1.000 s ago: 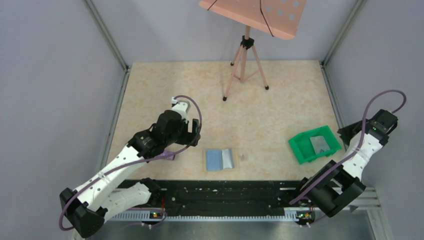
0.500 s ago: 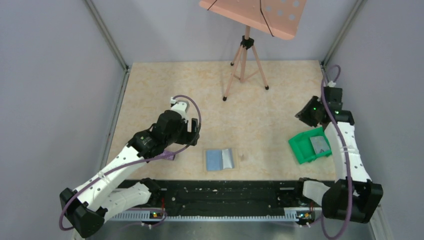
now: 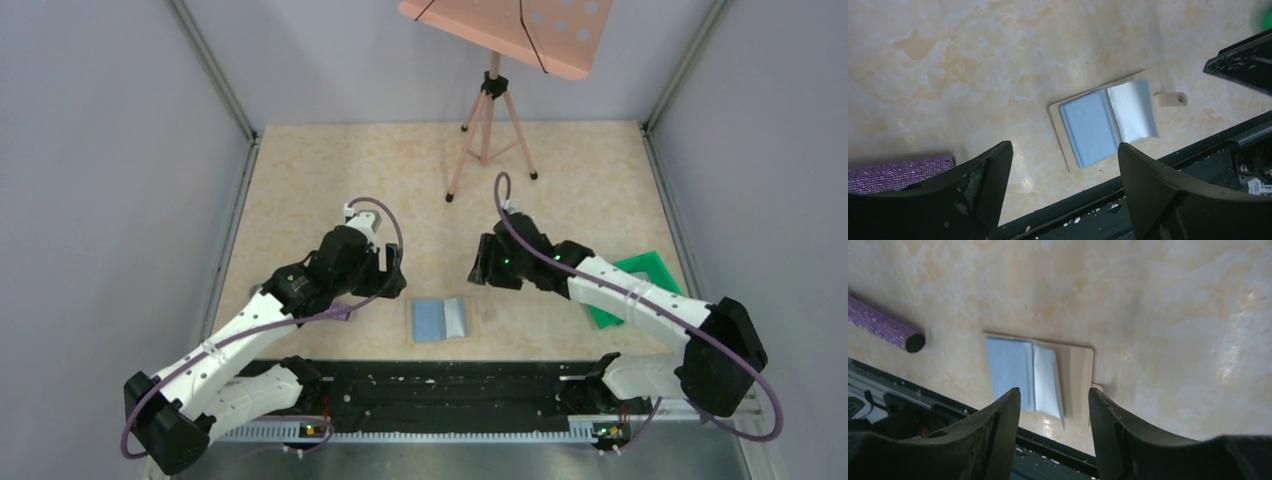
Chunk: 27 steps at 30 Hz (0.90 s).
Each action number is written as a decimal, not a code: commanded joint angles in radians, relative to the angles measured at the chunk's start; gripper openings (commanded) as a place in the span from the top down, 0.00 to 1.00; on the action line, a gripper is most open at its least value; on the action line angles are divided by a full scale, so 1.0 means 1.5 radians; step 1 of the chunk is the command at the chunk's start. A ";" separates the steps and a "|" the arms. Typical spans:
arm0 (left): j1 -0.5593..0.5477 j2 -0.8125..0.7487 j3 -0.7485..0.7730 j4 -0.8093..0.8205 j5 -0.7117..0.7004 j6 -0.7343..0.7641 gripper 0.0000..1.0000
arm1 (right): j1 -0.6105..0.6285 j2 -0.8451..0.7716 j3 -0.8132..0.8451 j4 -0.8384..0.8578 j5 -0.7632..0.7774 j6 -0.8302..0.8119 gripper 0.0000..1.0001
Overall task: Take the credit cards out of the card holder
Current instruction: Reset both arms
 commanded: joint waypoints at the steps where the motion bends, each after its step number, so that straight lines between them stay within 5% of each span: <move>1: -0.001 -0.004 -0.048 0.039 0.059 -0.070 0.18 | 0.069 0.042 -0.041 0.087 0.029 0.050 0.47; 9: -0.001 -0.007 -0.092 0.095 0.068 -0.066 0.18 | 0.092 0.083 -0.113 0.155 -0.011 0.016 0.49; 18: -0.001 -0.084 -0.058 0.120 0.057 -0.020 0.13 | 0.093 -0.102 -0.065 0.008 0.133 -0.101 0.45; 25: -0.001 -0.183 -0.072 0.159 0.007 -0.022 0.01 | 0.092 -0.303 -0.059 -0.049 0.249 -0.126 0.03; 27: -0.001 -0.209 -0.085 0.170 0.000 -0.022 0.01 | 0.093 -0.342 -0.058 -0.063 0.276 -0.123 0.01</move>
